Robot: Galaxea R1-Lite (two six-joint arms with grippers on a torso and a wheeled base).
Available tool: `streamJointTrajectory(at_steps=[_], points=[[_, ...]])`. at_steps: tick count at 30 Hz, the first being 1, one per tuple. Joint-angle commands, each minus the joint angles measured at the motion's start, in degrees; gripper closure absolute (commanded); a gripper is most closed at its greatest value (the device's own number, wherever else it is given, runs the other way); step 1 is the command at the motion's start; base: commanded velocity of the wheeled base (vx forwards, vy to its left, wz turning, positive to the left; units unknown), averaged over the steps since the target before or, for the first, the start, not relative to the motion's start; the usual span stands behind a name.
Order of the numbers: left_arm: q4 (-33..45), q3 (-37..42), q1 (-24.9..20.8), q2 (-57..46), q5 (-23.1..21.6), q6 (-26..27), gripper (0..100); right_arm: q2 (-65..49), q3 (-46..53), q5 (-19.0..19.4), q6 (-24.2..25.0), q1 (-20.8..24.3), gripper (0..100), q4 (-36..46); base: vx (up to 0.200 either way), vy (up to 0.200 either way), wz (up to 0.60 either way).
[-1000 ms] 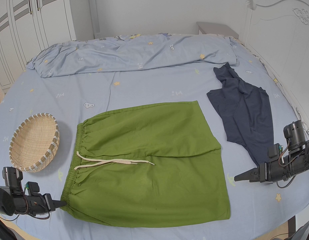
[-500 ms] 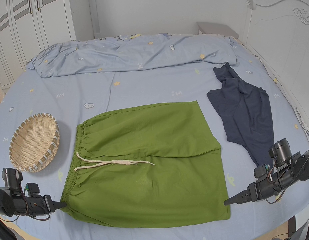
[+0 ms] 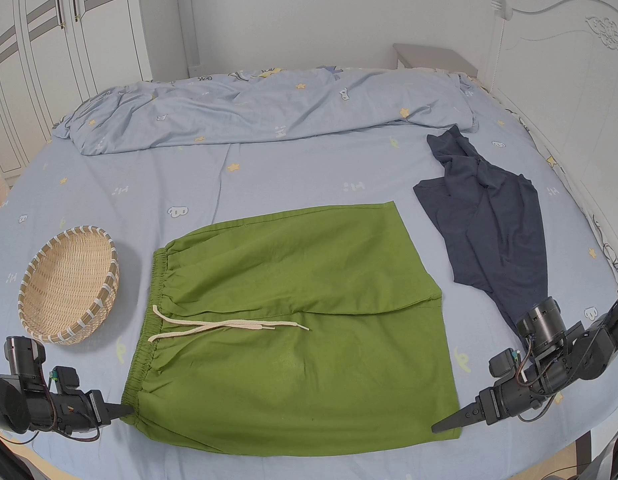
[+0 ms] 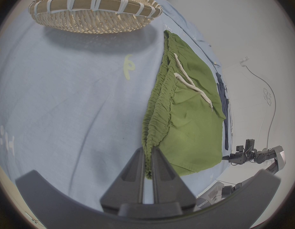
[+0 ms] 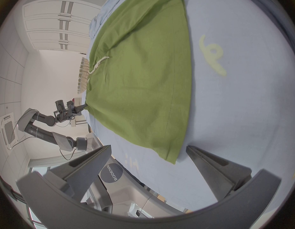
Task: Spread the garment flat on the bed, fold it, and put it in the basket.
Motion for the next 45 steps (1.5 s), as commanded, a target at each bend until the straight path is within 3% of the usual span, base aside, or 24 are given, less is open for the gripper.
streamJointTrajectory(at_steps=[1, 26, 27, 36, 40, 45], points=[[0.0, 0.0, 0.0, 0.1, 0.0, 0.0, 100, 1.7, 0.4, 0.0, 0.0, 0.8, 0, -0.1, 0.000, 0.000, 0.00], [0.0, 0.1, -0.4, -0.1, 0.0, 0.0, 100, 5.5, 3.4, 0.3, 0.7, 2.6, 0, -10.6, 0.000, 0.000, 0.00], [0.0, 0.1, -0.4, -0.1, 0.0, 0.0, 100, 5.5, 3.4, 0.0, 0.7, 2.4, 100, -10.6, 0.000, 0.000, 0.00], [0.0, -0.1, 0.1, 0.1, 0.0, 0.0, 100, 3.8, 6.1, -0.1, -3.0, -4.6, 100, -9.5, 0.000, 0.000, 0.00], [0.0, -0.2, 0.5, 0.1, 0.0, 0.1, 100, 2.9, 5.6, -0.1, -7.0, -5.7, 100, -4.9, 0.000, 0.000, 0.00], [0.0, -0.5, 2.9, -0.1, -0.1, 0.3, 100, 0.9, 3.3, -0.1, -15.7, -6.9, 100, 5.8, 0.000, 0.000, 0.00]])
